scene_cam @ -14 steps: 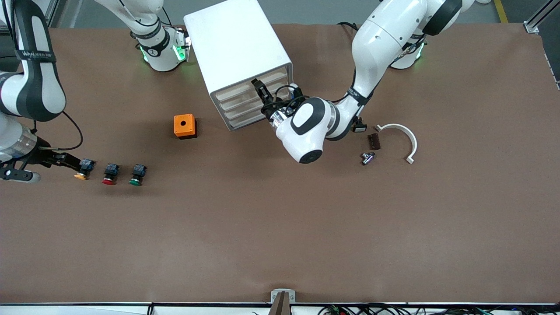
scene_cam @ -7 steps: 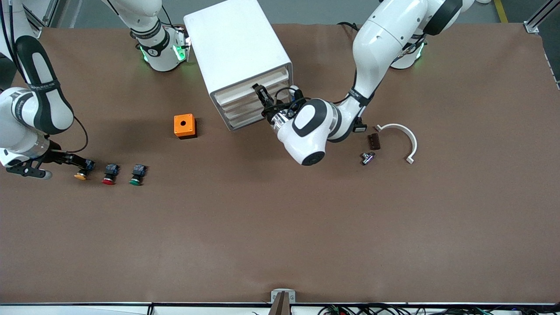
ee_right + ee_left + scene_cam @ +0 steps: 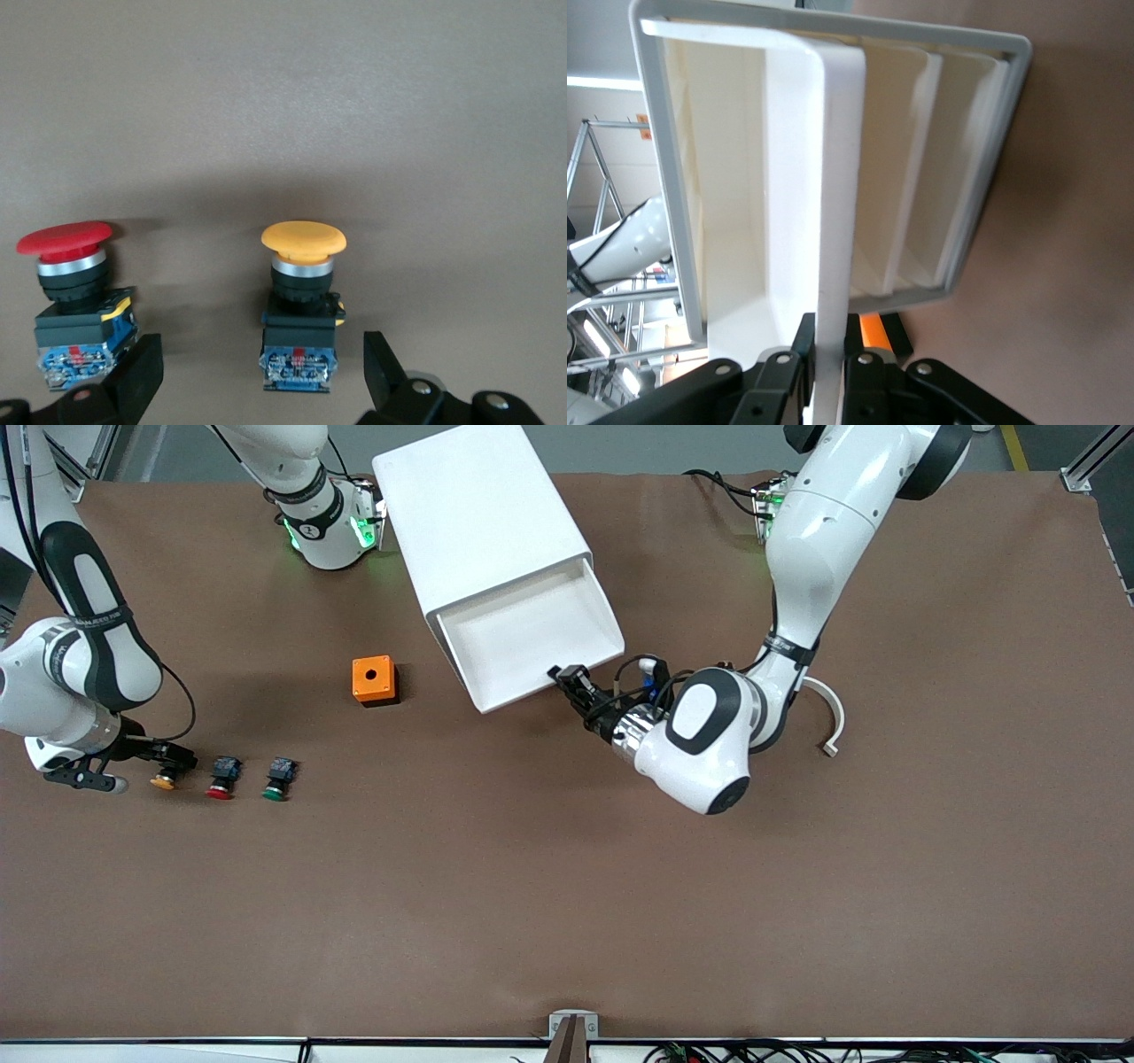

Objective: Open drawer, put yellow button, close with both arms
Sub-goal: 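Release the drawer with the left gripper while the right gripper grasps the yellow button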

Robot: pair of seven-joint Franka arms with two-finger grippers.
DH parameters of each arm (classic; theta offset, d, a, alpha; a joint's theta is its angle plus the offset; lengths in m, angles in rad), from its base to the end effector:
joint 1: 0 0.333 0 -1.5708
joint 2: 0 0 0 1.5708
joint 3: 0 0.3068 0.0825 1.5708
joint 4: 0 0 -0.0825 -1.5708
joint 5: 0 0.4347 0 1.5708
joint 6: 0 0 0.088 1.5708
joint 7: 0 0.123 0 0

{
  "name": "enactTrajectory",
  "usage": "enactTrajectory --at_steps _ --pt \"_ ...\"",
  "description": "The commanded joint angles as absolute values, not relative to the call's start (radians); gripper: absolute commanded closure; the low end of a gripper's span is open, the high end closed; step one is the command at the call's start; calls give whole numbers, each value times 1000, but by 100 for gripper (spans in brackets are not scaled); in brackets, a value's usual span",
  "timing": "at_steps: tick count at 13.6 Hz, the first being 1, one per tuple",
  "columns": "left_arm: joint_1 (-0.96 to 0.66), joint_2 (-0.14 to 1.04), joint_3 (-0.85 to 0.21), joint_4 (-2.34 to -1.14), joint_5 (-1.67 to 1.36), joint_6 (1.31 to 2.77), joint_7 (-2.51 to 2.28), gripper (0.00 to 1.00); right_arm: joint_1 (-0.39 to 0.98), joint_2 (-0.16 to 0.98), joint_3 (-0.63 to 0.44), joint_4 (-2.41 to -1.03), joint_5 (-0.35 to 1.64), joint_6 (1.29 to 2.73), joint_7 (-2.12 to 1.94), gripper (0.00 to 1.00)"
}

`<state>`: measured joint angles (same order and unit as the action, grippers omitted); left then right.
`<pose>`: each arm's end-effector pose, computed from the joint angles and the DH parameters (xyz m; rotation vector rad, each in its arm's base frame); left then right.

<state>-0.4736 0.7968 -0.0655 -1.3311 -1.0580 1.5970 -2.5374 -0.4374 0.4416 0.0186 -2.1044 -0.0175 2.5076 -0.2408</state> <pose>0.5843 -0.4606 0.2360 -0.8897 -2.1425 1.4254 0.5493 -0.2440 0.1353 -3.1200 0.2585 0.0578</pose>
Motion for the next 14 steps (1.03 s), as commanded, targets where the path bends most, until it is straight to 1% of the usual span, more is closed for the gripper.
enactTrajectory --at_steps 1,2,4,6,9,12,13,14 --pt "-471 802 -58 -1322 -1057 1664 -2533 73 -466 478 34 -2071 3 2505 -330 0" --pt "-462 801 -58 -1324 -1052 1664 -2531 2 -468 482 34 -2071 3 2505 -330 0" --pt "-457 789 -45 -1322 -1037 1663 -2510 0 -471 488 34 -2071 14 2505 -328 0" --pt "-459 779 -17 -1287 -997 1660 -2507 0 -469 488 34 -2069 14 2503 -328 0" --pt "-457 769 11 -1241 -837 1660 -2488 0 -472 488 34 -2069 14 2497 -330 0" --pt "-456 723 55 -1229 -700 1660 -2320 0 -482 488 34 -2071 14 2493 -330 5" --pt "-456 707 69 -1229 -675 1660 -2234 0 -482 488 34 -2072 14 2493 -330 10" --pt "-454 698 92 -1229 -667 1660 -2139 0 -483 488 34 -2072 14 2491 -330 19"
